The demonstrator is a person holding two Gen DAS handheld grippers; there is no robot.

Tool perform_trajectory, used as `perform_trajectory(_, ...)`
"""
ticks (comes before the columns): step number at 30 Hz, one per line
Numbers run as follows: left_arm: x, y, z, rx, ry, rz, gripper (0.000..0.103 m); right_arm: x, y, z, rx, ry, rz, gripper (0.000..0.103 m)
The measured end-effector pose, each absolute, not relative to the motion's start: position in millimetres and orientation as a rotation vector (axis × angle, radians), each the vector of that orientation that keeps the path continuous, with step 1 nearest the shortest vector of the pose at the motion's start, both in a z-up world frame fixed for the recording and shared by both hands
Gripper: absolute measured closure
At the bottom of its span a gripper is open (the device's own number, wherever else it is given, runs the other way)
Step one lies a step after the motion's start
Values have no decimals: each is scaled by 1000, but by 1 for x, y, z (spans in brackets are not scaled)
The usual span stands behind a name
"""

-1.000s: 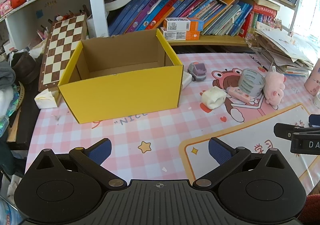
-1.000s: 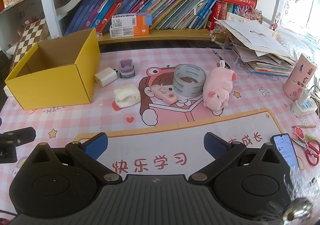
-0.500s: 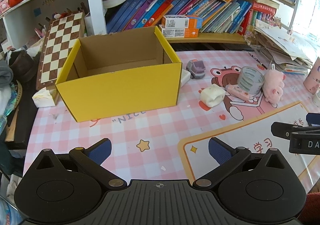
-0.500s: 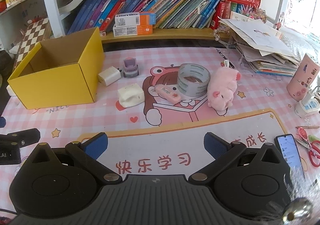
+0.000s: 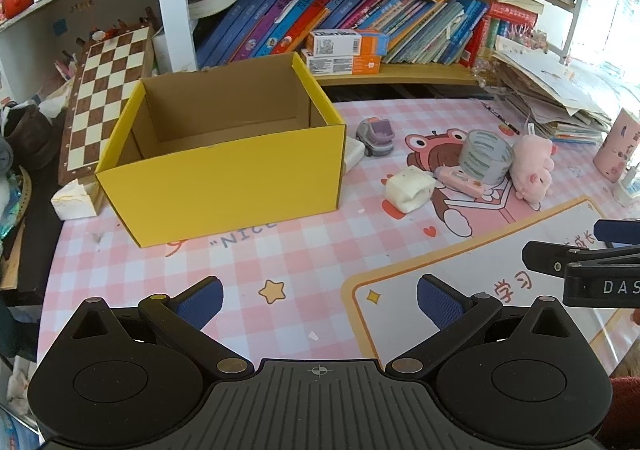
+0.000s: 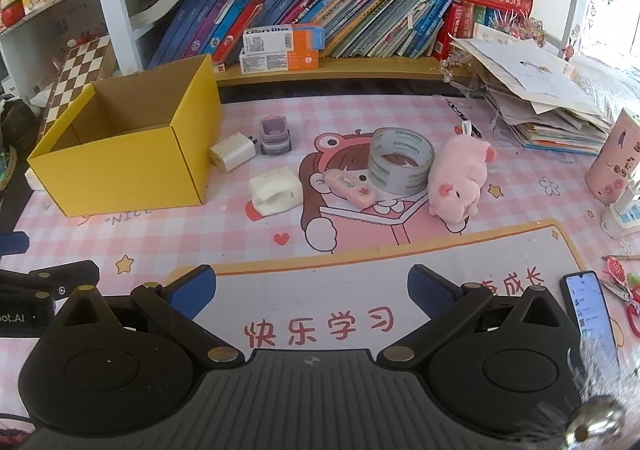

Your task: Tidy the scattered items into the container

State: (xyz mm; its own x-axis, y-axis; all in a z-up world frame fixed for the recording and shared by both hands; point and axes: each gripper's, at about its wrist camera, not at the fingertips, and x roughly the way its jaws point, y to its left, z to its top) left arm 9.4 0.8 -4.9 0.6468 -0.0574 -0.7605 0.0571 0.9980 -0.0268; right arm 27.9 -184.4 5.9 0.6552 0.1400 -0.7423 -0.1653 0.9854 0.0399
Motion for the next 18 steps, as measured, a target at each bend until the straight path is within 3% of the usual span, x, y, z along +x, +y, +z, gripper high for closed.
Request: perform_trajectory(18,13,-4,-5,-6,870,-70,0,32,-189,7,-12,820,217,0)
